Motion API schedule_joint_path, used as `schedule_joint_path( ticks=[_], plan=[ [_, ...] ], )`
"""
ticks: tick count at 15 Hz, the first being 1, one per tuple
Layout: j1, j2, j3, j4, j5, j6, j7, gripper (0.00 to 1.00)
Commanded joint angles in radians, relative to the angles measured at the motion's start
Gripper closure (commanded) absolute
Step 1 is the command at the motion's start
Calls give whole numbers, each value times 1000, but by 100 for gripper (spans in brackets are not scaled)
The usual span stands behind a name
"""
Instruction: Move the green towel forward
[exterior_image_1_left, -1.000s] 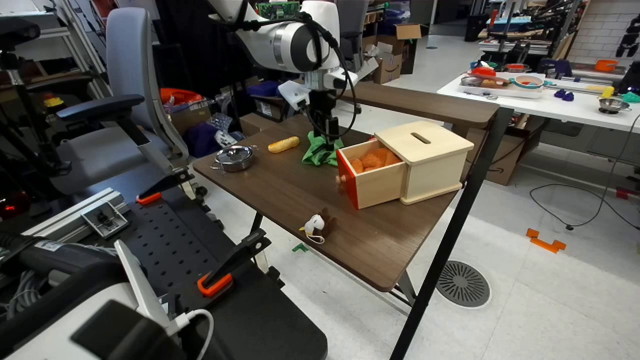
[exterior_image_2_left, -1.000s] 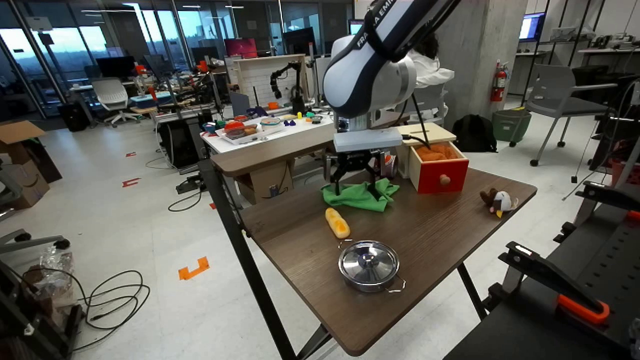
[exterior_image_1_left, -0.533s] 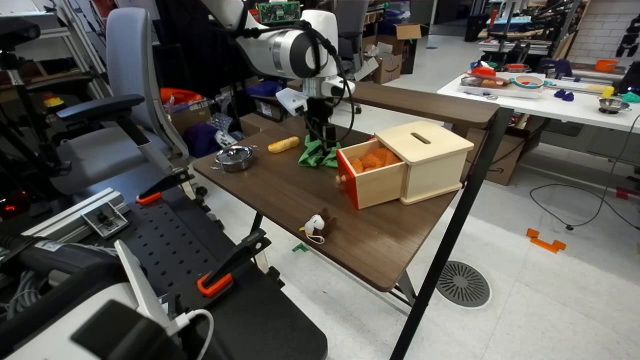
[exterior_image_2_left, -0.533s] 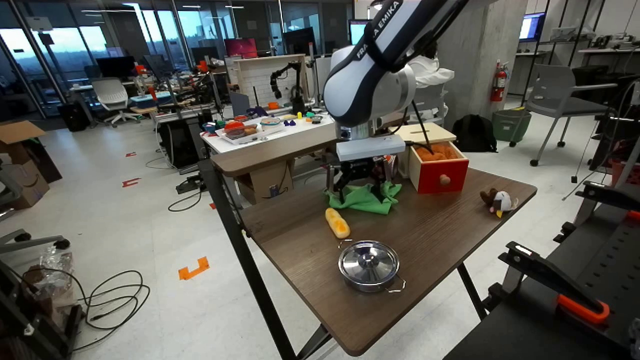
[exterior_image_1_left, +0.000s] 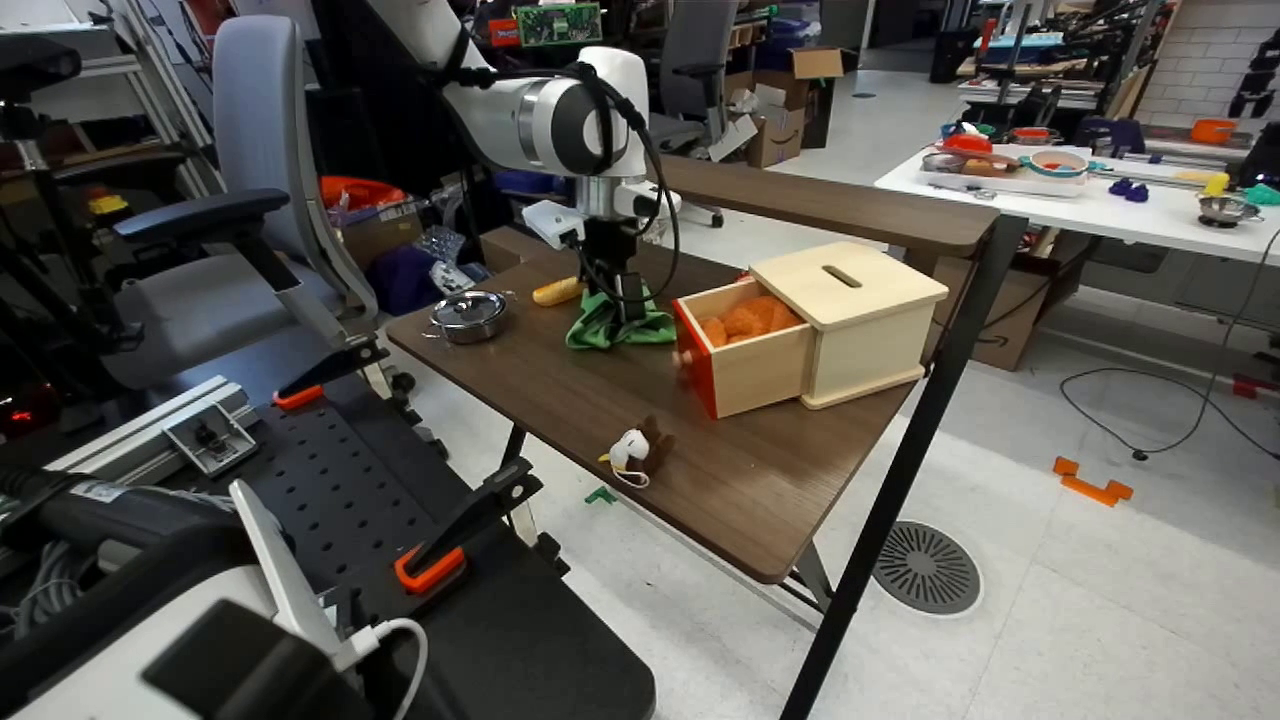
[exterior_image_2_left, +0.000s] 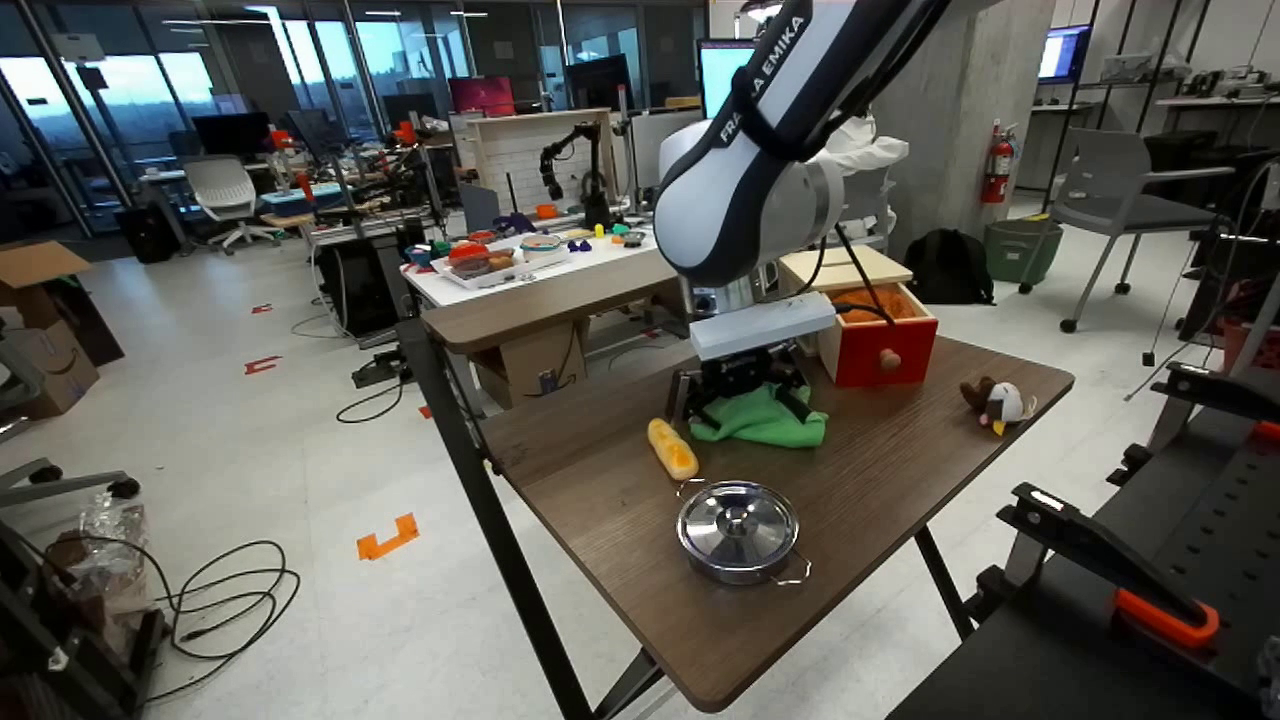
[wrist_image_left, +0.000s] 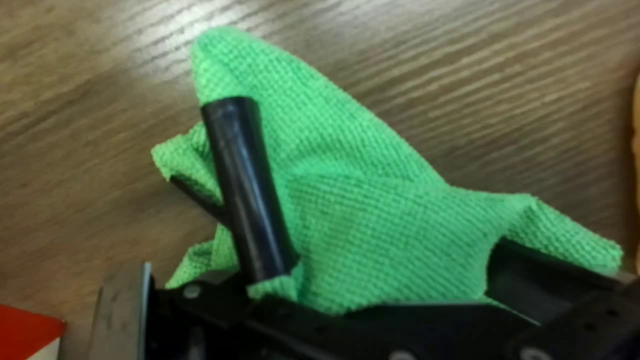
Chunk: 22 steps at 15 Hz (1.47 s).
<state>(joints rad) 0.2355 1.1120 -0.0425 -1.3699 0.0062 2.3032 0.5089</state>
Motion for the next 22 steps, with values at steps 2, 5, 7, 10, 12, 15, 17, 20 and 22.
schedule_joint_path(
  ticks=[2,5,7,10,12,15,17,20,22],
  plan=[
    [30,-104,-30,-194,-7,10,10,0],
    [24,-165,-28,-292,-2,15,3,0],
    [25,-192,-32,-343,-5,23,5,0],
    [21,-225,-38,-396,-4,17,8,0],
    [15,-256,-44,-419,1,25,15,0],
    [13,-338,-60,-462,2,7,37,0],
    [24,-423,-73,-519,-12,-6,48,0],
    [2,-380,-55,-464,-9,-6,31,0],
    [2,-378,-55,-463,-8,-6,31,0]
  ],
)
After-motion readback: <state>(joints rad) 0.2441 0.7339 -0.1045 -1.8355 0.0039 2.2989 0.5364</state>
